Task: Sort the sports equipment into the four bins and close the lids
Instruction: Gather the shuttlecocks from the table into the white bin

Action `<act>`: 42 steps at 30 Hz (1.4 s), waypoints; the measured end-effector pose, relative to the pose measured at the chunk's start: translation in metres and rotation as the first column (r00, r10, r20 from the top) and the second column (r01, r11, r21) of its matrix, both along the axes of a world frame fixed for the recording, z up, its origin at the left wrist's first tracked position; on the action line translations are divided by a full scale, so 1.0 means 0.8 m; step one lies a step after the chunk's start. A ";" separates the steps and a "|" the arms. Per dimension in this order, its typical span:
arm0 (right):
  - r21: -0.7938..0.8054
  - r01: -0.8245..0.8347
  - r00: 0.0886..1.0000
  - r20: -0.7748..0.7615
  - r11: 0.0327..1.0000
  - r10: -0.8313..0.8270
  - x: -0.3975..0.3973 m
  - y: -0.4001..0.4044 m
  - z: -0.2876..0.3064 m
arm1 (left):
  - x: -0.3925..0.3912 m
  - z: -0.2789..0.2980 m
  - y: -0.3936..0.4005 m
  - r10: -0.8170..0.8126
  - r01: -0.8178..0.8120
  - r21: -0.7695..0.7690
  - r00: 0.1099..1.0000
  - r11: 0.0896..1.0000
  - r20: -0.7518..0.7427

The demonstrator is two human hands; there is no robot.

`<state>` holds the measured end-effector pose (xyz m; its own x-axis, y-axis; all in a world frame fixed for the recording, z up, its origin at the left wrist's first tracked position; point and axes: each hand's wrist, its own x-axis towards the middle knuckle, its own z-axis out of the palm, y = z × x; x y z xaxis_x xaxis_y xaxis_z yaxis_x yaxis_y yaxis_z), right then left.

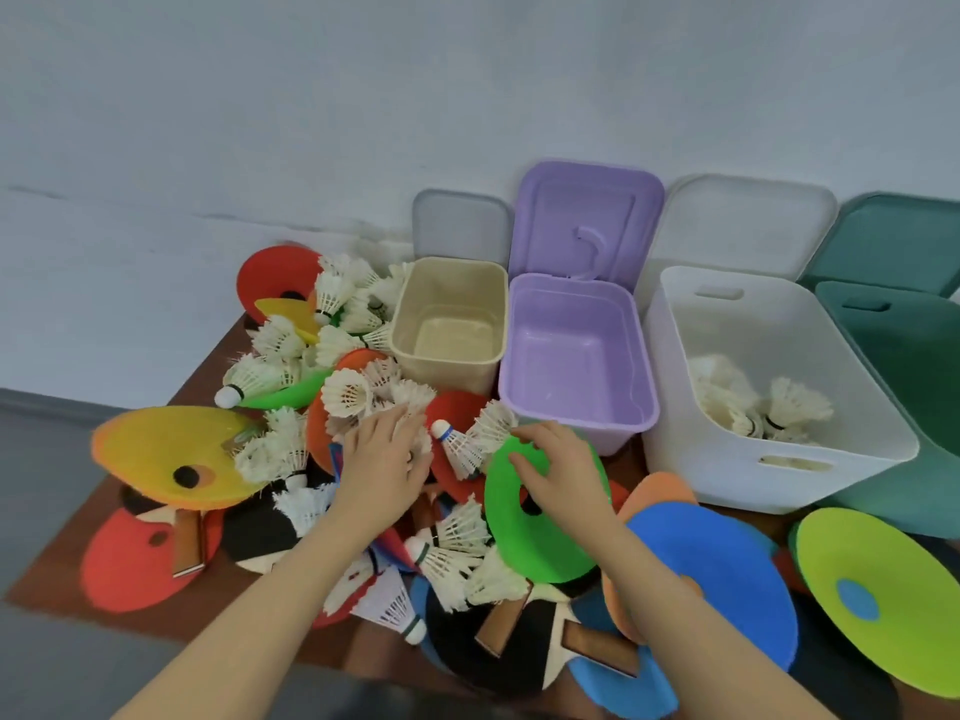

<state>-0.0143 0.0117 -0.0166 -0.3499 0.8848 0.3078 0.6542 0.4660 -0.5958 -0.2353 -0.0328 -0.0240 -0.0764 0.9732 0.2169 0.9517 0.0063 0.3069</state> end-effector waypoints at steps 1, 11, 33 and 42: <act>-0.006 0.012 0.998 0.059 1.000 -0.012 -0.014 -0.001 -0.004 | -0.011 -0.003 -0.003 0.001 -0.001 -0.035 1.000 0.999 -0.019; 0.008 0.421 0.886 0.208 0.907 -0.413 -0.061 0.002 -0.027 | -0.035 -0.011 0.009 -0.082 0.070 -0.098 0.989 0.993 -0.123; 0.134 0.490 0.867 0.029 0.861 -0.498 -0.073 0.018 -0.032 | -0.041 -0.010 0.015 0.000 -0.004 0.087 0.999 0.996 0.043; 0.067 0.355 0.872 -0.384 0.932 -0.304 -0.022 0.022 0.039 | -0.005 0.043 0.044 -0.076 0.030 0.249 0.981 0.968 0.177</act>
